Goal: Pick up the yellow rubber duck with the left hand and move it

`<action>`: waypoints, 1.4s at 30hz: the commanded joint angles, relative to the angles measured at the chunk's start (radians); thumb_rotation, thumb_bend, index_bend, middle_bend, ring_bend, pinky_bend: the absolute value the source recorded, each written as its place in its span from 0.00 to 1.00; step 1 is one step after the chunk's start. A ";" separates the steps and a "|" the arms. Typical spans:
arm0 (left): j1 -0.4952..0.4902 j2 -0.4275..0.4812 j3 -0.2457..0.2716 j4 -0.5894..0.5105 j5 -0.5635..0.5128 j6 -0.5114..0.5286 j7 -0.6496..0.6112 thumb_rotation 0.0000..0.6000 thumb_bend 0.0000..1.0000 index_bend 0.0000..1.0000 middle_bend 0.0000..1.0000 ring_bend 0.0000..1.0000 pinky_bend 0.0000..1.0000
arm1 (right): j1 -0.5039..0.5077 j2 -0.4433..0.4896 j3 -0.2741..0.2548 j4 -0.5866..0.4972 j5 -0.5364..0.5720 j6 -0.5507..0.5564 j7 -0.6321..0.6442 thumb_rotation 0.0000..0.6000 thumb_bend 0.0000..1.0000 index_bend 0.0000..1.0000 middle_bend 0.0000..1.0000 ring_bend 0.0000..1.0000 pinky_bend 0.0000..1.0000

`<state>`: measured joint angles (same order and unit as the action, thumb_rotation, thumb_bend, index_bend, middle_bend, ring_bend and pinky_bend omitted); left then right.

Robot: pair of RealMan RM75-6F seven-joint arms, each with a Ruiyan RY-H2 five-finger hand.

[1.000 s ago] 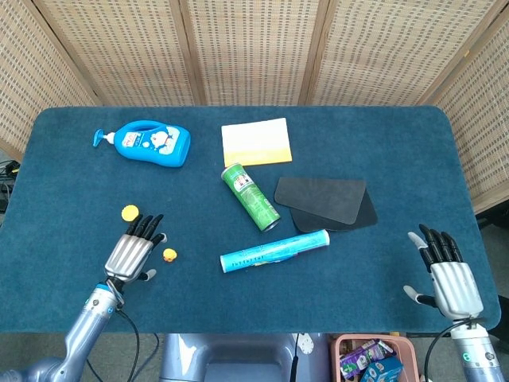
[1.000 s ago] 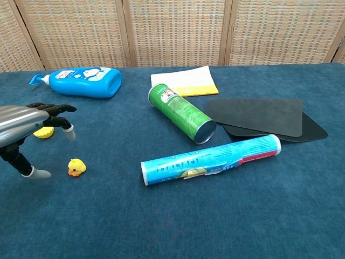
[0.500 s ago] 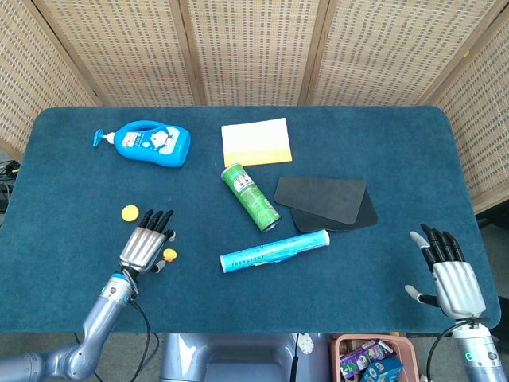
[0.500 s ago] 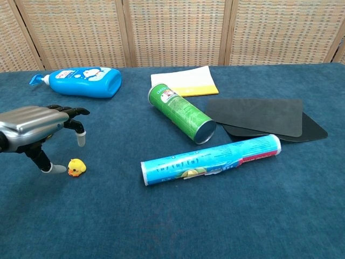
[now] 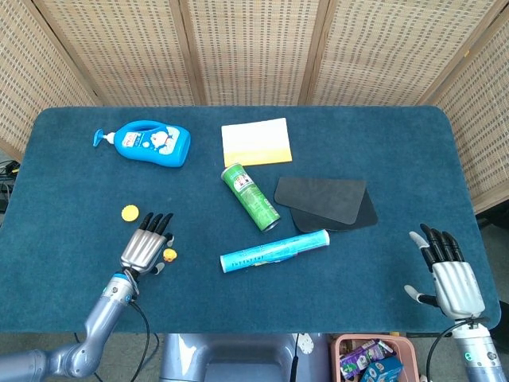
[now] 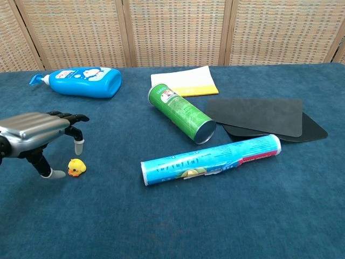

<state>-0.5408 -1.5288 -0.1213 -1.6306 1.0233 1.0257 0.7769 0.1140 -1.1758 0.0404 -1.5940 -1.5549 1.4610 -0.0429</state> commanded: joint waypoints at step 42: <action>-0.012 0.129 -0.024 0.032 -0.032 0.080 -0.182 1.00 0.27 0.55 0.00 0.00 0.00 | 0.002 -0.005 -0.003 0.004 -0.004 -0.003 -0.007 1.00 0.10 0.00 0.00 0.00 0.00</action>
<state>-0.5637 -1.4287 -0.1356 -1.5996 0.9924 1.1009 0.6204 0.1161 -1.1811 0.0374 -1.5899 -1.5585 1.4581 -0.0498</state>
